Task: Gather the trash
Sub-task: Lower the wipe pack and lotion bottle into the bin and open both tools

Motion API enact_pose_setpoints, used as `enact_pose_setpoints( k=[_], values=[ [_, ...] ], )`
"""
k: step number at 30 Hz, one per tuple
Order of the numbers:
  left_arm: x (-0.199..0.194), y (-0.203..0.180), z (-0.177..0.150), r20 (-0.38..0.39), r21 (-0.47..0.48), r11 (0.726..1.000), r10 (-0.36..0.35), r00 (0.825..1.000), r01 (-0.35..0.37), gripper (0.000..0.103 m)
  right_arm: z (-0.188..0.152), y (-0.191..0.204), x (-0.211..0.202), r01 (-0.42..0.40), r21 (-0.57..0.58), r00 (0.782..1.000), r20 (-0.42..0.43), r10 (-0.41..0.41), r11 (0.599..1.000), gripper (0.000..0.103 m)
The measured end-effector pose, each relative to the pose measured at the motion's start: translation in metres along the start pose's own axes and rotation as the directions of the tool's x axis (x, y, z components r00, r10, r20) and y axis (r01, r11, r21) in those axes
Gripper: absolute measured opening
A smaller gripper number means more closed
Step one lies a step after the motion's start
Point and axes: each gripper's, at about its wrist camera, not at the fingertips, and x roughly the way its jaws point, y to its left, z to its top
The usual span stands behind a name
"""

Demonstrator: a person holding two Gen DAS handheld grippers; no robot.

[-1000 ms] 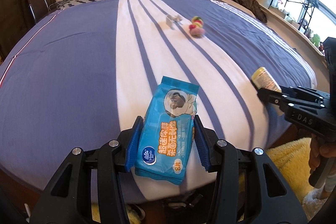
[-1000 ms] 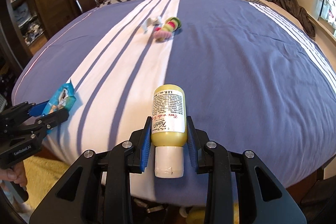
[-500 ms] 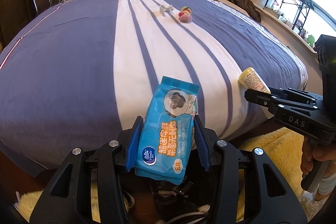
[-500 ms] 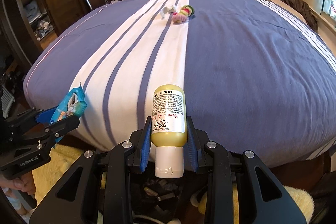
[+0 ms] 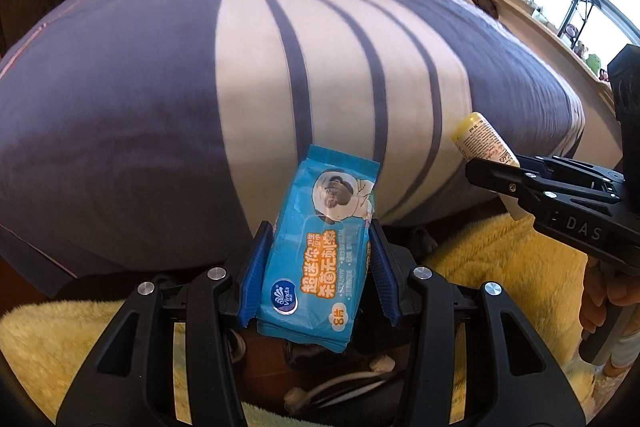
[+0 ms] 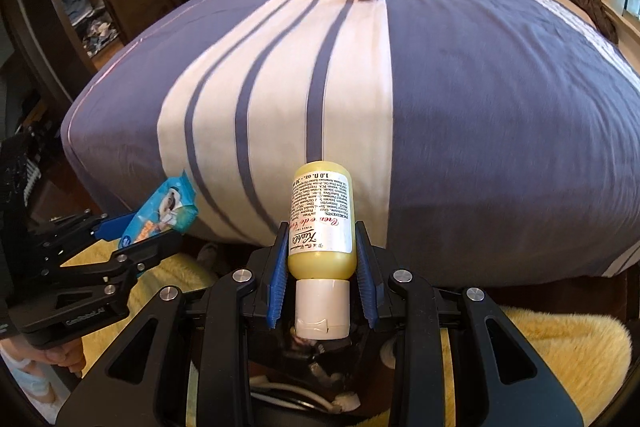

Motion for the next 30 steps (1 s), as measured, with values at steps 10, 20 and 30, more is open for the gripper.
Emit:
enact_pose_setpoints(
  k=[10,20,30],
  values=[
    [0.049,-0.003,-0.033,-0.157,-0.004,1.000,-0.023,0.987,0.023,0.045,-0.036,0.001,0.037,-0.027,0.008,0.990,-0.135,0.027,1.000,0.031],
    [0.091,-0.006,-0.054,-0.284,-0.014,0.999,-0.034,0.958,0.032,0.045,-0.059,0.000,0.071,-0.021,0.026,0.966,-0.256,0.027,0.999,0.031],
    [0.106,0.001,-0.064,-0.336,-0.038,0.998,-0.059,0.940,0.049,0.045,-0.059,-0.009,0.096,-0.028,0.068,0.948,-0.314,0.048,0.997,0.031]
  ],
)
